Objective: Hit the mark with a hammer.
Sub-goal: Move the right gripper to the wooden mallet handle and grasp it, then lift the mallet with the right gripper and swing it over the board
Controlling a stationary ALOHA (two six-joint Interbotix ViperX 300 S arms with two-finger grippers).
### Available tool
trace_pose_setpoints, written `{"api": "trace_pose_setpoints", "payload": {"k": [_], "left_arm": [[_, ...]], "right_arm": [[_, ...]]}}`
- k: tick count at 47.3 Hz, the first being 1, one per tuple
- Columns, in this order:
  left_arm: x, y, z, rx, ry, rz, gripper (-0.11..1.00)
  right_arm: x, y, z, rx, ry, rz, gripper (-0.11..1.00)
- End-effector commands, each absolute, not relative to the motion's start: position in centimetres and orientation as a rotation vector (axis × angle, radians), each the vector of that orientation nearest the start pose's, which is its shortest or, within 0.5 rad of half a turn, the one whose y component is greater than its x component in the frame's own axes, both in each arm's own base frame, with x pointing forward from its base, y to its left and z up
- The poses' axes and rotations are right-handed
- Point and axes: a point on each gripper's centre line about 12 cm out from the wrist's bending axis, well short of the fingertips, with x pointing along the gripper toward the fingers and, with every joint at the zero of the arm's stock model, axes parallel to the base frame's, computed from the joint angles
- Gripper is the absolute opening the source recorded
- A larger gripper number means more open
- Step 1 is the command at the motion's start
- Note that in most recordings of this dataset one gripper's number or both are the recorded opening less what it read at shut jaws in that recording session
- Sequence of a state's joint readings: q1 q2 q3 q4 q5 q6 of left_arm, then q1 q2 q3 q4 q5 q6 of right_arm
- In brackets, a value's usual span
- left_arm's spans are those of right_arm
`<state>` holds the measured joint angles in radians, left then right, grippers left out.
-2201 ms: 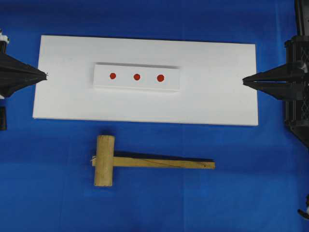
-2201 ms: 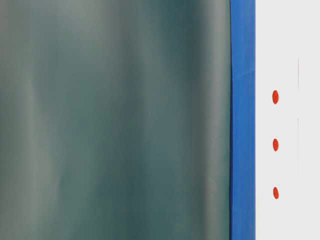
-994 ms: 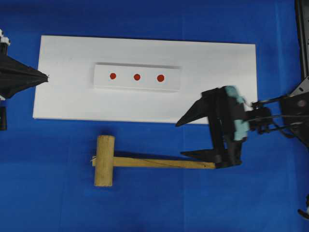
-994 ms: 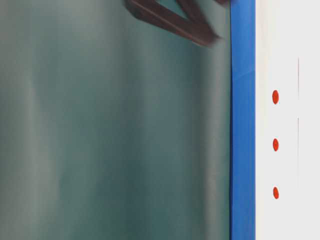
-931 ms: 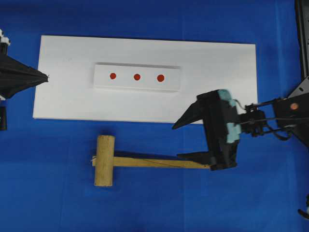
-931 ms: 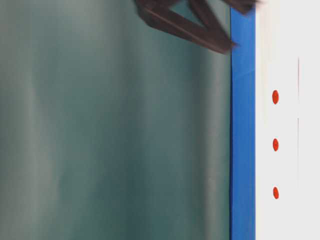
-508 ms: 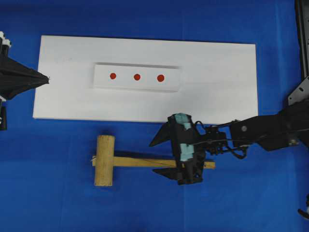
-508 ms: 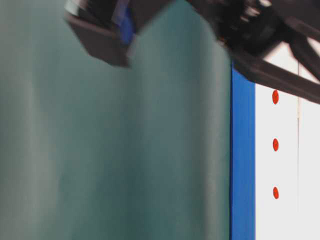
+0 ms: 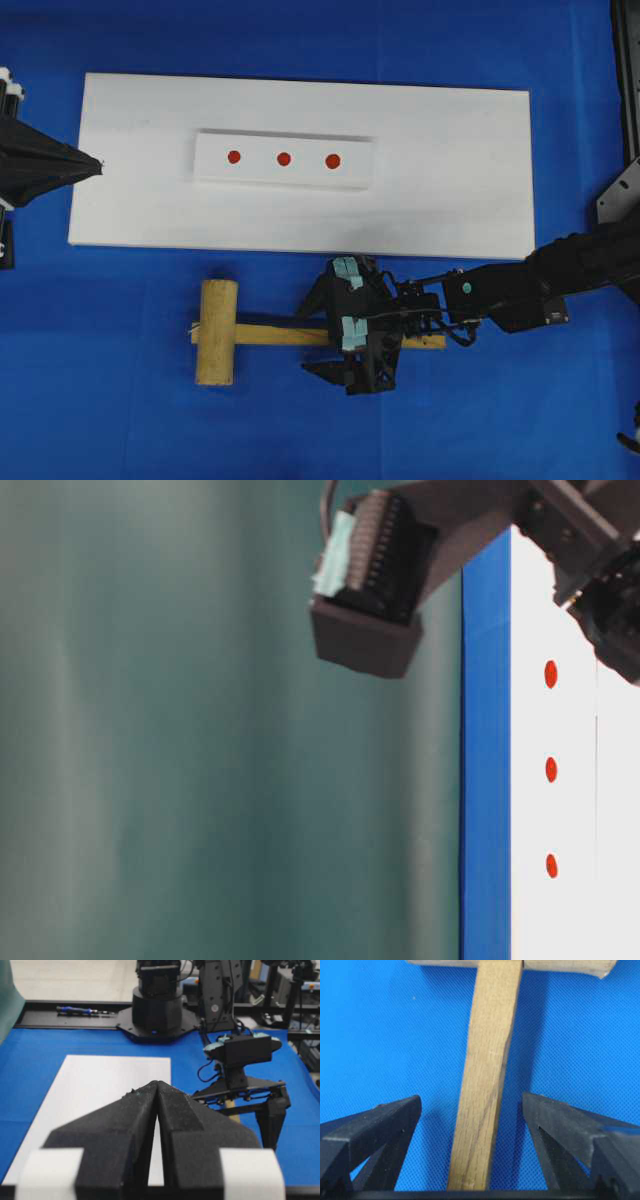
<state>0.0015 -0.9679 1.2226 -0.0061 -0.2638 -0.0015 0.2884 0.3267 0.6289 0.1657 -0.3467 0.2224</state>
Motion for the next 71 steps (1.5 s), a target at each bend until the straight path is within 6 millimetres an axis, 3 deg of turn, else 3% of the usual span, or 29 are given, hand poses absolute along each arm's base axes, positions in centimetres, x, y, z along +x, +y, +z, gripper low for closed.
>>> {"api": "trace_pose_setpoints", "payload": {"k": [1, 6, 14, 18, 29, 58, 65, 71], "left_arm": [[19.7, 0.0, 27.6, -0.009, -0.020, 0.003, 0.00], [19.7, 0.1, 27.5, -0.009, -0.017, 0.005, 0.00], [19.7, 0.0, 27.5, -0.009, -0.018, 0.003, 0.00], [19.7, 0.0, 27.4, -0.009, -0.017, 0.003, 0.00], [19.6, 0.1, 27.3, -0.014, -0.014, 0.003, 0.00], [19.6, 0.1, 27.3, -0.032, -0.014, 0.003, 0.00], [19.6, 0.1, 27.3, -0.032, -0.015, 0.003, 0.00], [19.6, 0.1, 27.3, -0.032, -0.014, 0.003, 0.00]], "right_arm": [[41.3, 11.6, 8.8, 0.265, 0.604, 0.114, 0.88], [41.3, 11.6, 8.8, 0.255, 0.605, 0.118, 0.77], [41.3, 11.6, 8.8, 0.251, 0.604, 0.121, 0.29], [41.3, 11.6, 8.8, 0.256, 0.604, 0.119, 0.12], [41.6, 11.7, 9.7, 0.272, 0.581, 0.119, 0.11], [40.0, 8.8, 21.3, 0.308, 0.418, 0.117, 0.11], [39.6, 8.6, 22.9, 0.307, 0.393, 0.123, 0.11], [39.7, 8.4, 22.9, 0.309, 0.391, 0.117, 0.11]]}}
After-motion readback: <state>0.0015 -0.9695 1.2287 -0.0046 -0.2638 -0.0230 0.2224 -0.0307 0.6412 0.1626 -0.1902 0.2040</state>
